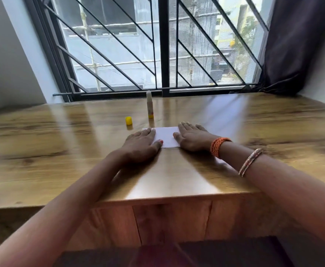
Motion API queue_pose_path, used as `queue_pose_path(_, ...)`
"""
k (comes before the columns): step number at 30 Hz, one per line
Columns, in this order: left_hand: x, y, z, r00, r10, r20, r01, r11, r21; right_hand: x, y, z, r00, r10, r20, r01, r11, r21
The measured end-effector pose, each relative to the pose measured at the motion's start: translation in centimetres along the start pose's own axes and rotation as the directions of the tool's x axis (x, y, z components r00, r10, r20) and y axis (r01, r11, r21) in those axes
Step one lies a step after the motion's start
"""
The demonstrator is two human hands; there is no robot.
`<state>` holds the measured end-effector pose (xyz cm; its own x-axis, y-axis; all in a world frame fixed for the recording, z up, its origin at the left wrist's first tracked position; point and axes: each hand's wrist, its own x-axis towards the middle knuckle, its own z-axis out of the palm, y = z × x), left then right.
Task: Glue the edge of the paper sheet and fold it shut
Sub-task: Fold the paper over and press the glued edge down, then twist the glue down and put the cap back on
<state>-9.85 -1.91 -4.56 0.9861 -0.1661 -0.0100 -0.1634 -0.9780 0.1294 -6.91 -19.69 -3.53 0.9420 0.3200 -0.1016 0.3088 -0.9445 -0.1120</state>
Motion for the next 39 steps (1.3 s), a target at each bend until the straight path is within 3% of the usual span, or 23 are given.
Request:
queue_pose_path(4, -1.5, 3.7, -1.6, 0.983, 0.033, 0.181, -0.033, 0.999, -0.003, -1.2, 1.4, -0.3, 0.997, 0.081, -0.015, -0.082, 0.995, -0.058)
queue_pose_path(6, -1.8, 5.6, -1.8, 0.98, 0.044, 0.195, -0.052, 0.998, 0.037, -2.1, 2.4, -0.2, 0.991, 0.129, -0.046, -0.133, 0.988, -0.085)
queue_pose_path(11, -1.2, 9.7, -0.7, 0.994, 0.105, -0.005, -0.105, 0.994, -0.039, -5.0, 6.3, -0.5, 0.971, 0.23, -0.064, -0.236, 0.962, -0.133)
queue_pose_path(15, -0.4, 11.3, 0.1, 0.97, 0.234, -0.063, -0.241, 0.962, -0.132, -7.0, 9.4, -0.8, 0.944, 0.328, -0.044, -0.331, 0.934, -0.134)
queue_pose_path(18, 0.1, 11.7, 0.3, 0.947, 0.251, -0.199, -0.29, 0.935, -0.204, -7.0, 9.9, -1.5, 0.908, 0.417, -0.041, -0.419, 0.9, -0.119)
queue_pose_path(20, 0.5, 10.5, -0.2, 0.927, 0.183, -0.327, -0.298, 0.889, -0.349, -6.4, 8.8, -3.0, 0.892, 0.446, -0.076, -0.448, 0.894, -0.011)
queue_pose_path(22, 1.2, 8.2, -1.2, 0.909, 0.046, -0.414, -0.265, 0.83, -0.492, -5.1, 6.8, -5.0, 0.891, 0.43, -0.145, -0.399, 0.894, 0.204)
queue_pose_path(26, 3.0, 2.4, -3.1, 0.892, -0.309, -0.33, -0.088, 0.597, -0.797, -0.5, 1.8, -6.9, 0.913, 0.283, -0.294, -0.096, 0.85, 0.519)
queue_pose_path(29, 4.8, -1.2, -3.1, 0.875, -0.413, -0.254, 0.013, 0.544, -0.839, 4.3, -1.8, -5.7, 0.935, 0.2, -0.292, 0.016, 0.8, 0.6)
queue_pose_path(33, 8.1, -2.5, -2.4, 0.86, -0.466, -0.209, 0.064, 0.505, -0.861, 8.8, -4.1, -3.7, 0.933, 0.225, -0.282, 0.024, 0.741, 0.671)
queue_pose_path(37, 11.2, -1.9, -1.9, 0.838, -0.464, -0.287, 0.054, 0.595, -0.802, 10.9, -3.2, -2.3, 0.925, 0.229, -0.302, 0.002, 0.795, 0.607)
queue_pose_path(39, 12.3, -1.6, -1.8, 0.829, -0.467, -0.306, 0.048, 0.605, -0.795, 11.5, -2.5, -1.7, 0.909, 0.21, -0.36, -0.006, 0.871, 0.491)
